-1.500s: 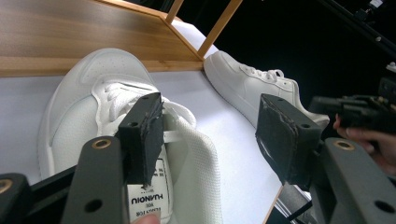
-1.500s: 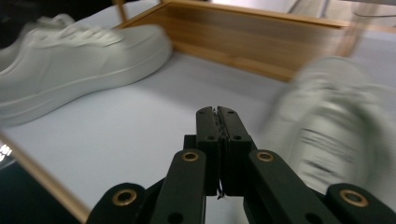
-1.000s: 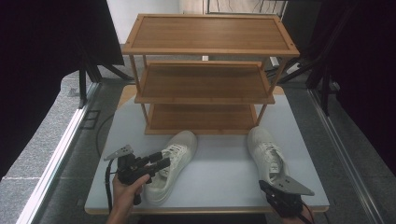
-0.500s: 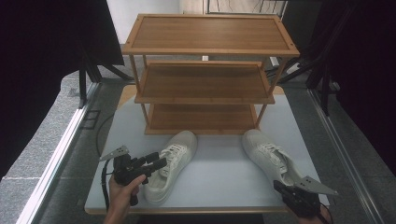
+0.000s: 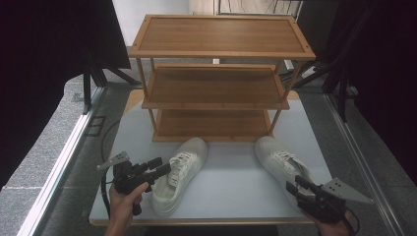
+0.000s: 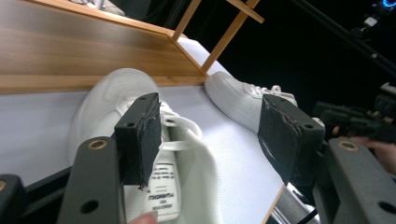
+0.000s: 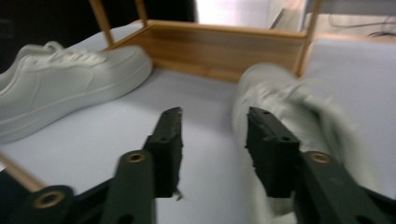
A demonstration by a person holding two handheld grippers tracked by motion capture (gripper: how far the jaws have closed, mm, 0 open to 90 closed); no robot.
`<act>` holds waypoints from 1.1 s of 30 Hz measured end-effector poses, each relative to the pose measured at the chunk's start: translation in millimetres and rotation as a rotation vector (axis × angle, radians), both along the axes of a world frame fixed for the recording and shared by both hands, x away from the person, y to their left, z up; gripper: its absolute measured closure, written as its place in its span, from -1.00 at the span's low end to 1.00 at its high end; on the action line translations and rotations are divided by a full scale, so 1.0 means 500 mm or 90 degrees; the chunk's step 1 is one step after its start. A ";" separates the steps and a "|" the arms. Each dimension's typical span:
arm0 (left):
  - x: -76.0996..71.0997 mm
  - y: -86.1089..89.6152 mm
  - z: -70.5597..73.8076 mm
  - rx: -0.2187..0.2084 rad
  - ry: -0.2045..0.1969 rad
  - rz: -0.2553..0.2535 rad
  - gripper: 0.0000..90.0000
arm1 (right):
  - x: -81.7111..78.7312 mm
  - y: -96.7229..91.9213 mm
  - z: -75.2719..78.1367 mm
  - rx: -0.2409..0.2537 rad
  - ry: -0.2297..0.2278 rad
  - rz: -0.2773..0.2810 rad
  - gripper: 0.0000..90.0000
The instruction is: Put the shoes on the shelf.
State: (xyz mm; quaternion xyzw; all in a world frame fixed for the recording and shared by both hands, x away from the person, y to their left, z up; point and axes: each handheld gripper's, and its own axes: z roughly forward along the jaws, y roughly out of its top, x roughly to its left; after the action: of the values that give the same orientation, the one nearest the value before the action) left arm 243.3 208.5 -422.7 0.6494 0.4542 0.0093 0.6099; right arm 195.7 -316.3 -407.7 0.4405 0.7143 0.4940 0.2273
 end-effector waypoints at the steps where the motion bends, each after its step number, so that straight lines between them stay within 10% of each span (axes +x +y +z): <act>1: 0.000 0.003 -0.001 0.001 0.001 0.002 -0.12 | 0.006 -0.001 0.007 -0.001 -0.004 -0.003 0.15; 10: 0.008 0.022 0.046 0.017 -0.022 0.030 -0.12 | 0.055 -0.029 0.034 -0.014 -0.018 -0.009 -0.08; 19: -0.008 0.006 0.041 0.132 -0.028 0.037 -0.12 | 0.064 -0.077 0.049 -0.023 -0.035 -0.036 -0.18; 33: 0.034 -0.024 0.043 0.222 -0.014 0.039 -0.13 | 0.140 -0.121 -0.006 -0.012 0.015 -0.008 -0.21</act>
State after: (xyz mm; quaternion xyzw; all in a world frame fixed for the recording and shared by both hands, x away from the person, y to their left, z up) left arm 260.5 196.7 -401.2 0.7309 0.4586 0.1133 0.4925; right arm 265.8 -376.6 -410.8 0.4483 0.7191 0.4805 0.2260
